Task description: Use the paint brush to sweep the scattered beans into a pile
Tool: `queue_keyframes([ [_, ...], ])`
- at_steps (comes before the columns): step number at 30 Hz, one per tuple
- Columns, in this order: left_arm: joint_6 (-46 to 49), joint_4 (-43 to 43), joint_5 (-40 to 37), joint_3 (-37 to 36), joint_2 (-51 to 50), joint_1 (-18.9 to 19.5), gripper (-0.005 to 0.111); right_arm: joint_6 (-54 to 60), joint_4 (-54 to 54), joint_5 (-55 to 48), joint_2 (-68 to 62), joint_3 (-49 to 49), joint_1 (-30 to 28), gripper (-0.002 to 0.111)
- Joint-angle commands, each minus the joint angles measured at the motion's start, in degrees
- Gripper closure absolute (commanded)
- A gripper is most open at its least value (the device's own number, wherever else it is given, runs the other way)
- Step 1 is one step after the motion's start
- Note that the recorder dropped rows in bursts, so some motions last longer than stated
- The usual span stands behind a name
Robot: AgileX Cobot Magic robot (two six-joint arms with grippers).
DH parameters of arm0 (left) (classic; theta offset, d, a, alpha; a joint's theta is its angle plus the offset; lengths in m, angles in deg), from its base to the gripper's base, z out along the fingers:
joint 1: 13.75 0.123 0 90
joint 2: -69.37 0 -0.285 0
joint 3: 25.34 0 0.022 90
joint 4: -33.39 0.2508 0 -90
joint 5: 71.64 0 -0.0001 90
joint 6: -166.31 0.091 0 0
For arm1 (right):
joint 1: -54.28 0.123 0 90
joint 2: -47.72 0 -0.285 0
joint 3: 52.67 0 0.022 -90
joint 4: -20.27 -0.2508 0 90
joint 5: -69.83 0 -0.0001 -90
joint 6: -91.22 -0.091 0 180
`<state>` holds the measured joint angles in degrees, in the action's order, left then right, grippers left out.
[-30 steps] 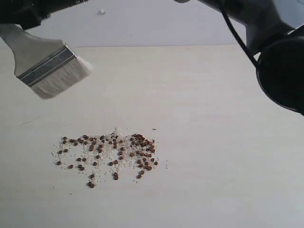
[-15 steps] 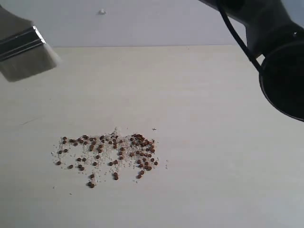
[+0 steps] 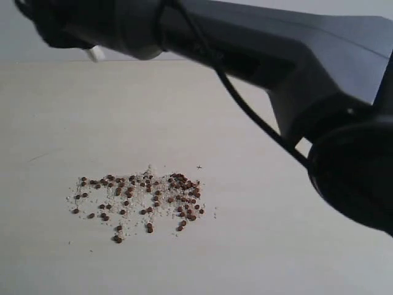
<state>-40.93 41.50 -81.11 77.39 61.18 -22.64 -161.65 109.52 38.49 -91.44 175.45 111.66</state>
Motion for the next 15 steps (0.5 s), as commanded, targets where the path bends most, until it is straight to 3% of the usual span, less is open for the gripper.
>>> queue_keyframes([
  [1,0.08,0.39,0.10,0.05,0.40,-0.32,0.107,14.55,-19.61,-17.25,1.48,-0.17,2.30,0.108],
  [6,0.08,0.39,0.10,0.05,0.40,-0.32,0.107,10.65,-30.75,-16.72,2.07,-1.05,3.62,0.108],
  [10,0.08,0.39,0.10,0.05,0.40,-0.32,0.107,10.53,-32.36,-16.82,2.07,-1.05,6.94,0.108],
  [15,0.08,0.39,0.10,0.05,0.40,-0.32,0.107,2.45,-31.16,-17.84,3.56,-1.05,10.60,0.108],
])
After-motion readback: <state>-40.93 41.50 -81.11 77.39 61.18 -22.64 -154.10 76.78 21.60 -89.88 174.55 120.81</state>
